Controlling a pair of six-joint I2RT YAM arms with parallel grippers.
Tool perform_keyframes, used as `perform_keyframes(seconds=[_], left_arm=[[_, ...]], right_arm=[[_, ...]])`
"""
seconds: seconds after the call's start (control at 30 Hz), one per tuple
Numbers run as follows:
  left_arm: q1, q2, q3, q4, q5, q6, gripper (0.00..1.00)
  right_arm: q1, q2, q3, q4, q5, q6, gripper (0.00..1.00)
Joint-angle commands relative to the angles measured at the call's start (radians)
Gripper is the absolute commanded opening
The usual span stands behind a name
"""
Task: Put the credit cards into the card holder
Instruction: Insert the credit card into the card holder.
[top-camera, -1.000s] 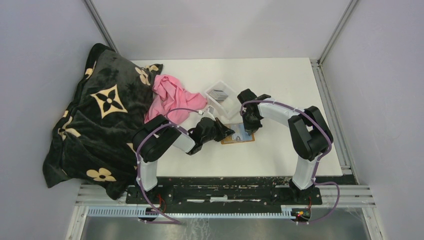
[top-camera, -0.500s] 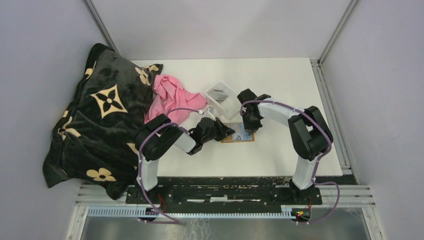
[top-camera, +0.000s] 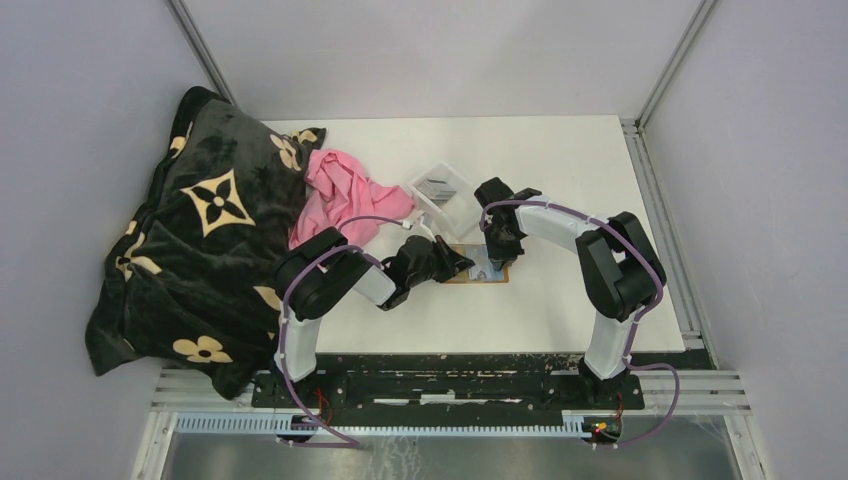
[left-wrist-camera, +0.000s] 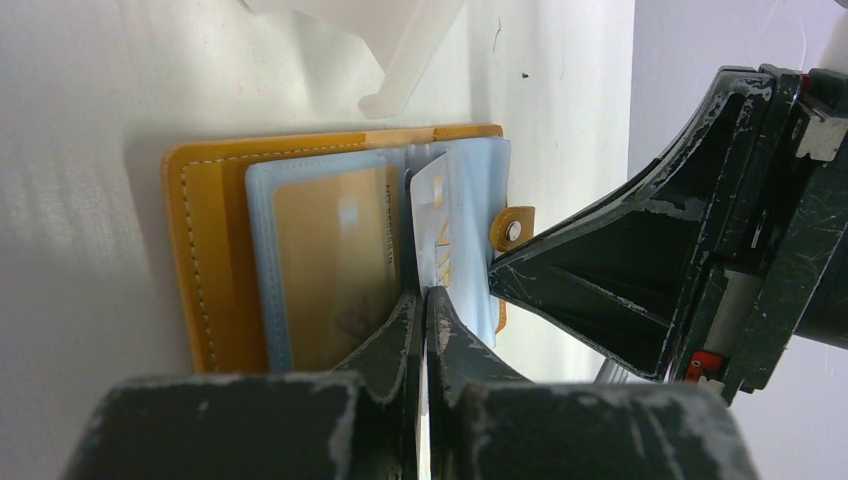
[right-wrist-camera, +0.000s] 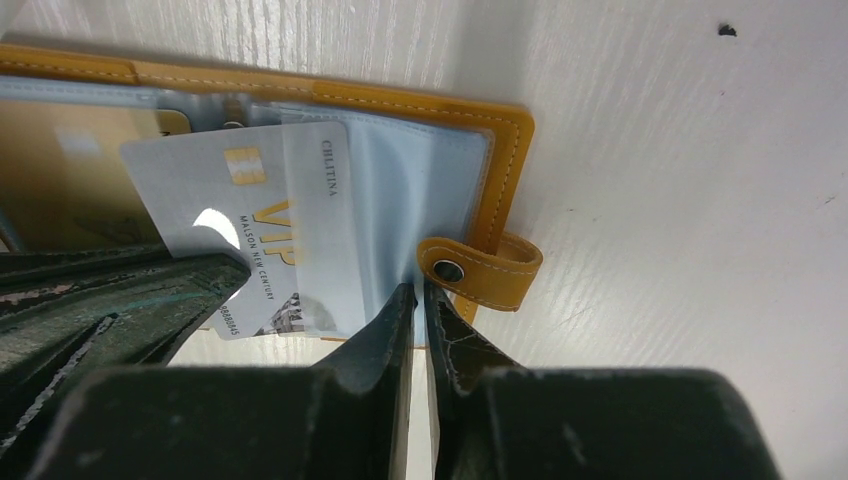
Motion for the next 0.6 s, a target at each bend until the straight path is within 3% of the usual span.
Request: perform_keyframes(seconds=[0.0, 0.4, 0.57], left_arm=[[-0.024, 0.042, 0.009, -0.109, -0.007, 0.018, 0.03], [-0.026, 0.052, 0.007, -0.109, 0.037, 0.04, 0.03], [-0.026, 0.063, 0.028, -0.112, 0.045, 0.048, 0.03]], right_arm=[[0.0, 0.028, 0.011, 0.019, 0.019, 0.018, 0.14], [-0.004, 0.028, 0.021, 0.018, 0.03, 0.023, 0.17], [-0.006, 0.014, 0.019, 0.016, 0.048, 0.025, 0.24]])
